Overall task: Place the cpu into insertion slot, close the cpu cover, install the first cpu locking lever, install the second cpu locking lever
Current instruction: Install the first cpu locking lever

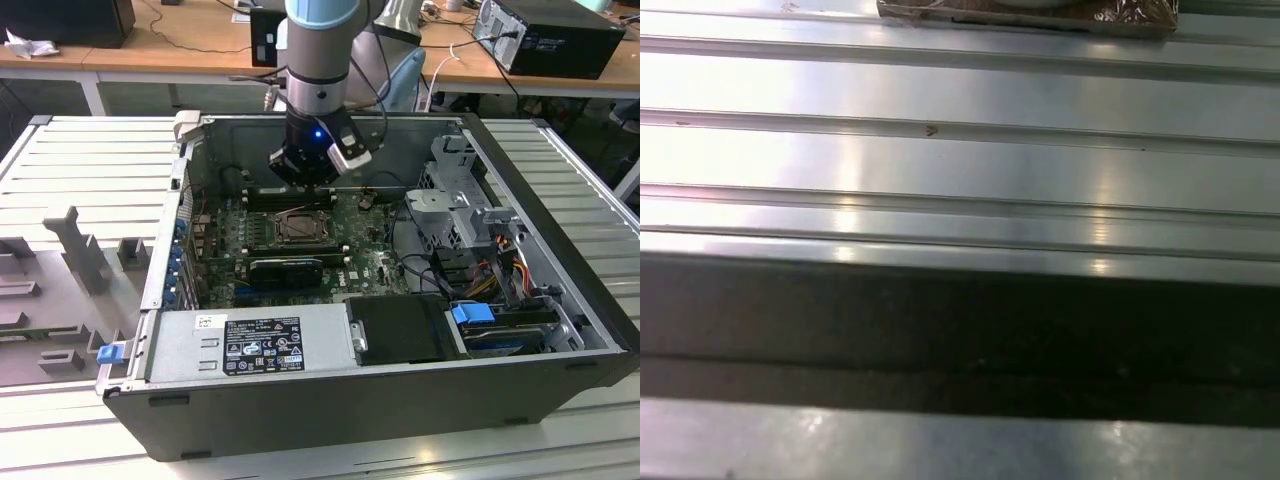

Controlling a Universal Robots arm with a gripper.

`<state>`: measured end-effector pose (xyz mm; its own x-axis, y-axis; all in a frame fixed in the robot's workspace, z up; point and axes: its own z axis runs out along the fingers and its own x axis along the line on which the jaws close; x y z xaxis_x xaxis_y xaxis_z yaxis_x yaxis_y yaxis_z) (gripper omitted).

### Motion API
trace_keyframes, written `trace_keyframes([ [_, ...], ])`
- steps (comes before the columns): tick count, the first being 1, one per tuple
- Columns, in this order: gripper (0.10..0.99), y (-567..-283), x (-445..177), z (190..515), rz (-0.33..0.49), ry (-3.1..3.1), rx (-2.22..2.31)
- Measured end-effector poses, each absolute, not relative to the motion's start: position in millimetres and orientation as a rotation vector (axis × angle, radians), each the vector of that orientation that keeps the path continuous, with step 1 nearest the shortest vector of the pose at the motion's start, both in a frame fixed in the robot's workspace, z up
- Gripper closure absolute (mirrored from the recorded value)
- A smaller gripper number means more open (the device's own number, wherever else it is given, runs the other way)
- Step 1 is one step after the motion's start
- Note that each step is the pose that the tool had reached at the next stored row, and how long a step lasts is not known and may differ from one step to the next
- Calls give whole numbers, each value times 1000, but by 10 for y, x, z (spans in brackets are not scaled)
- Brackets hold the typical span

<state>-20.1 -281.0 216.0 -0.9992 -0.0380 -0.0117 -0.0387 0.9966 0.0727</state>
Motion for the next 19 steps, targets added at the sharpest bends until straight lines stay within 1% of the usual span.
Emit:
trace_keyframes([
  [14, 980, -2824, -196, 2078, 113, 3129, -52],
  [19, 980, -2824, -185, 2049, 98, 3129, -52],
])
